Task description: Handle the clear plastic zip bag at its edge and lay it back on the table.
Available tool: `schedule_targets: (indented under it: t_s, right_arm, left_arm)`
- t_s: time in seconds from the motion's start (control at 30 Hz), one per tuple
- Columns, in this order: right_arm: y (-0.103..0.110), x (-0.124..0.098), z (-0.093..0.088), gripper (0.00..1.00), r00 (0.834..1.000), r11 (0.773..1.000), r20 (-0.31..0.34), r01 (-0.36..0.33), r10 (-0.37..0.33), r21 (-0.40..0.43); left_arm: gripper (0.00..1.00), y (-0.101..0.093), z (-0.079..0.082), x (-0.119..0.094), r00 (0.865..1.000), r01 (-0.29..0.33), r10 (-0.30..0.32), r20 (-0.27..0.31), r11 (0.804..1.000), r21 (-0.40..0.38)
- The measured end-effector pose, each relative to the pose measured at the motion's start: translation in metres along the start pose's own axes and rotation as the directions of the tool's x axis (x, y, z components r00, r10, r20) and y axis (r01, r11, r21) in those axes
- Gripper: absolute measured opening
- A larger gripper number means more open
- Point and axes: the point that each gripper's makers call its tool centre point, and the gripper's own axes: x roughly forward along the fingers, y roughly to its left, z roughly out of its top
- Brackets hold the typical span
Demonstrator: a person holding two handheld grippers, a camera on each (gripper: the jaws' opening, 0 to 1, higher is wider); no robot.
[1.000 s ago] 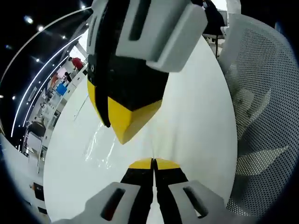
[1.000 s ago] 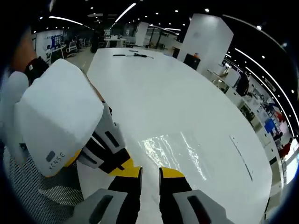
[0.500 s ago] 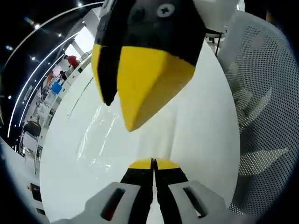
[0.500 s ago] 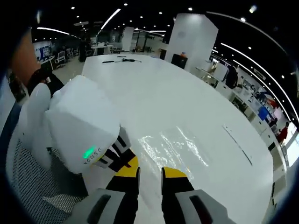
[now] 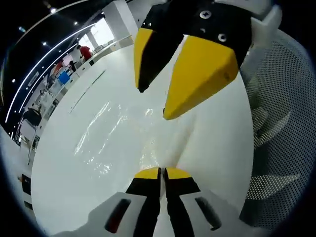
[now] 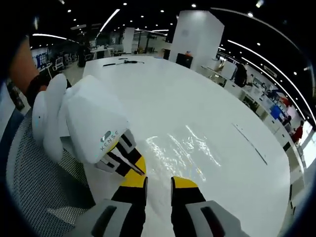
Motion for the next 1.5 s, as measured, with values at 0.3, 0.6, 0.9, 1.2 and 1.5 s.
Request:
schedule_targets:
  t_s: [0.3,0.6,0.9,1.2,1.5]
  right_arm:
    - [-0.001,0.001,-0.003,0.18,1.0,0.999,-0.002,-0.003,0.003,0.039]
    - [-0.005,0.0,-0.007,0.2,1.0,0.99,0.028,0.001,-0.005,0.139]
    - [-0.009,-0.005,-0.015,0.33,0.998,0.968,0.066,0.003,-0.02,0.253]
    - [-0.009,-0.01,-0.028,0.4,0.997,0.955,0.07,0.007,-0.029,0.297]
    - [-0.019,-0.017,-0.041,0.48,0.995,0.936,0.084,0.026,-0.058,0.35]
  left_arm:
    - [0.04,0.002,0.0,0.003,1.0,-0.005,0.006,0.027,0.999,-0.037]
    - [0.09,0.001,0.004,-0.006,0.998,-0.008,0.014,0.057,0.996,-0.094]
    - [0.17,-0.002,-0.001,-0.018,0.997,-0.005,0.018,0.073,0.984,-0.176]
    - [0.32,-0.003,-0.005,-0.031,0.996,0.0,0.023,0.086,0.967,-0.255]
    - [0.42,0.006,-0.014,-0.04,0.992,-0.035,0.07,0.1,0.947,-0.319]
